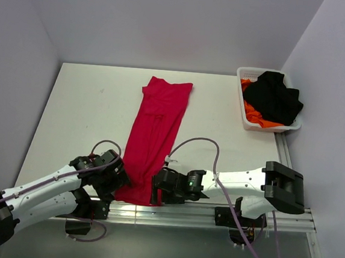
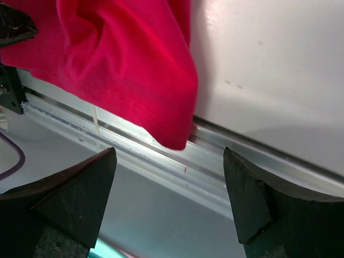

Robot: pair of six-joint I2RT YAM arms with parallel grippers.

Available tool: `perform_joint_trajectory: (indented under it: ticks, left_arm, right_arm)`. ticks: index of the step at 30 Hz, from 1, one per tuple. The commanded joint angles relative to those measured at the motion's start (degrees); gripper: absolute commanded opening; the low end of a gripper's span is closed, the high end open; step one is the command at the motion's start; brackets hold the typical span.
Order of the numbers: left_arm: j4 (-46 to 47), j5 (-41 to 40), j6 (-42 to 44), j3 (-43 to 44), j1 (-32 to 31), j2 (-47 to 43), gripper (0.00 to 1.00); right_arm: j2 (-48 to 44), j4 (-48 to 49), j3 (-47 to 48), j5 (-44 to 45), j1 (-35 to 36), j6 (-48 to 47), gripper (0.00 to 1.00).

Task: Fold and stack the t-shirts
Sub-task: Grab the bottom of the folded rectangular tshirt with both arms

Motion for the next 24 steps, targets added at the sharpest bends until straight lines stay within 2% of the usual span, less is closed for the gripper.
perform_joint_trajectory:
  ticks: [1,4,7,9,12,13,16,18,19,20,23,24]
  left_arm:
    - [1.2,-6.3,-5.1,-4.8,-1.7,0.5,0.88]
    - [1.1,-6.4,-5.3,-4.5,-1.7,1.4,0.86]
    - [0.9,-6.6,-4.9,-3.7,-2.1,3.4,0.84]
    - [0.5,-6.9,-4.5,-2.9,-2.4,4.0,0.84]
    - [-0.2,-7.2,-4.0,-2.0,-2.6,4.6,0.84]
    - [-0.4,-7.4,-3.9,-1.7,-2.6,4.8,0.84]
    - [-0.9,-7.5,-3.3,-1.1,-2.6,4.9,0.81]
    - [-0.9,-7.4,-3.2,-1.2,-2.7,5.0,0.74]
    - [-0.8,-7.4,-3.1,-1.2,-2.7,5.0,0.68]
    - [-0.8,-7.4,-3.1,-1.2,-2.8,5.1,0.57]
    - [-1.1,-8.0,-3.0,-0.6,-3.1,5.7,0.35]
    - [-1.6,-9.0,-2.9,0.5,-3.2,6.0,0.34]
  right_arm:
    - [1.6,5.1,-0.6,-1.3,-1.0,-4.7,0.85]
    - [2.6,6.6,-1.4,-2.0,-1.5,-5.8,0.77]
    - [3.8,8.8,-2.3,-2.9,-2.5,-6.2,0.61]
    - [4.9,9.8,-2.2,-3.0,-2.9,-6.5,0.59]
    - [7.0,9.3,-1.0,-2.6,-3.2,-6.3,0.06]
    - [8.0,8.7,-0.8,-2.3,-3.3,-6.2,0.0]
    - [8.5,8.7,0.1,-2.4,-3.5,-6.2,0.0]
    - [7.7,8.3,0.1,-2.2,-3.5,-6.1,0.0]
    - [7.4,8.0,0.1,-1.9,-3.5,-5.9,0.0]
    - [6.8,7.4,0.0,-1.6,-3.5,-5.6,0.0]
    - [4.3,5.9,-1.3,-0.7,-3.5,-4.4,0.0]
    - [3.6,5.4,-2.0,0.0,-3.5,-4.1,0.0]
